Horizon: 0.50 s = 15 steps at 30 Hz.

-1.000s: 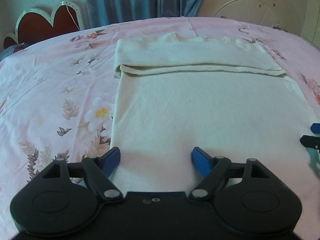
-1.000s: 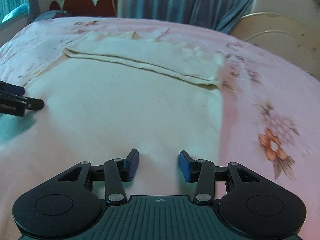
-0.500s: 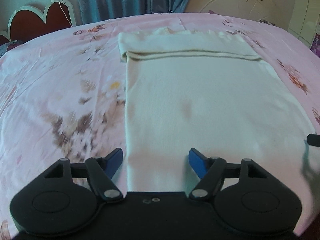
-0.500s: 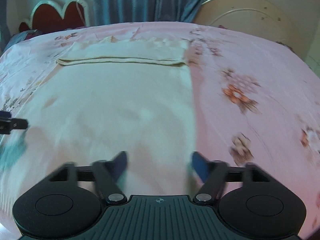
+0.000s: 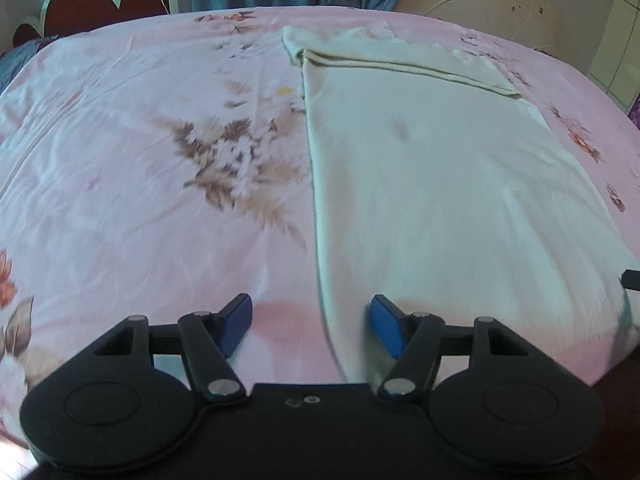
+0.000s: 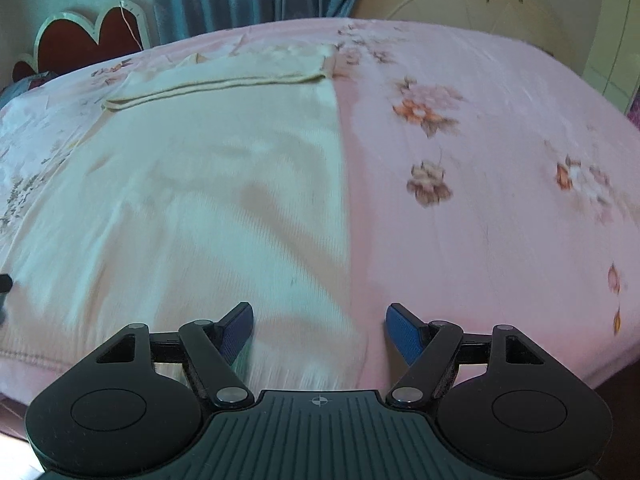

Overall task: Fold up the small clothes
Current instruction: 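Move the right tool to the sweater hem and close on it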

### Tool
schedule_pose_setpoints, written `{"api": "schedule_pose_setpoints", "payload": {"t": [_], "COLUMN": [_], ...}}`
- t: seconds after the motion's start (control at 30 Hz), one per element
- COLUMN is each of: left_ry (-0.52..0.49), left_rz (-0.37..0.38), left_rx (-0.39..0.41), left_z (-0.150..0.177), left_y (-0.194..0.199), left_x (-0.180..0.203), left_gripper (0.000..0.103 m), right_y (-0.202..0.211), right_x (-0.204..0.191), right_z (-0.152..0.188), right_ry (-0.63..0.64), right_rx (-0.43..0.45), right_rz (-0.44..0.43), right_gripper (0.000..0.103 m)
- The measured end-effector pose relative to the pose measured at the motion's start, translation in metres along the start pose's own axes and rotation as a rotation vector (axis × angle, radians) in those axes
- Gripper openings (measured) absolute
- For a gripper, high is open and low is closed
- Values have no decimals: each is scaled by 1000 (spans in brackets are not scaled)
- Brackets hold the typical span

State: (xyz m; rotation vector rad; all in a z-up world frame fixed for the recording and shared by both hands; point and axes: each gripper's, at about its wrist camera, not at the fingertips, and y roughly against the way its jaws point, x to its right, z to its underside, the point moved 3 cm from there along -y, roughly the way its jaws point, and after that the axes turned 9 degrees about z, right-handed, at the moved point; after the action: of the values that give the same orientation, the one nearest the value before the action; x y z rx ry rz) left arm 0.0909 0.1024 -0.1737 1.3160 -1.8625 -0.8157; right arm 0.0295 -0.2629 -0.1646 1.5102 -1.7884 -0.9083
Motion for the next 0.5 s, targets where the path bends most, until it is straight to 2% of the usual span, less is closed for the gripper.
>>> {"api": "schedule_pose_setpoints", "payload": {"t": [0.17,0.23,0.37,0.43,0.5], "left_ry": [27,45,49,47,50], "left_rz": [44,73,138,163,184], "left_rx": [-7,-13,-37,-44,-49], "left_z": [13,14,14,15,16], "left_y": [8,7,4,3,1], "left_x": [-1,0,9,12,13], "left_gripper": [63,63,63,62,61], "right_y": [5,8,11,12,12], "right_x": [-4,-4,0,1,2], "right_z": [12,16,19,21,20], "right_ry": [-6,-14,-56,-71,-78], "right_rx": [-14,-21,-36,-46,-52], "right_rz": [-8,-15,-31,-42,-46], "right_gripper": [72,59,51,37,33]}}
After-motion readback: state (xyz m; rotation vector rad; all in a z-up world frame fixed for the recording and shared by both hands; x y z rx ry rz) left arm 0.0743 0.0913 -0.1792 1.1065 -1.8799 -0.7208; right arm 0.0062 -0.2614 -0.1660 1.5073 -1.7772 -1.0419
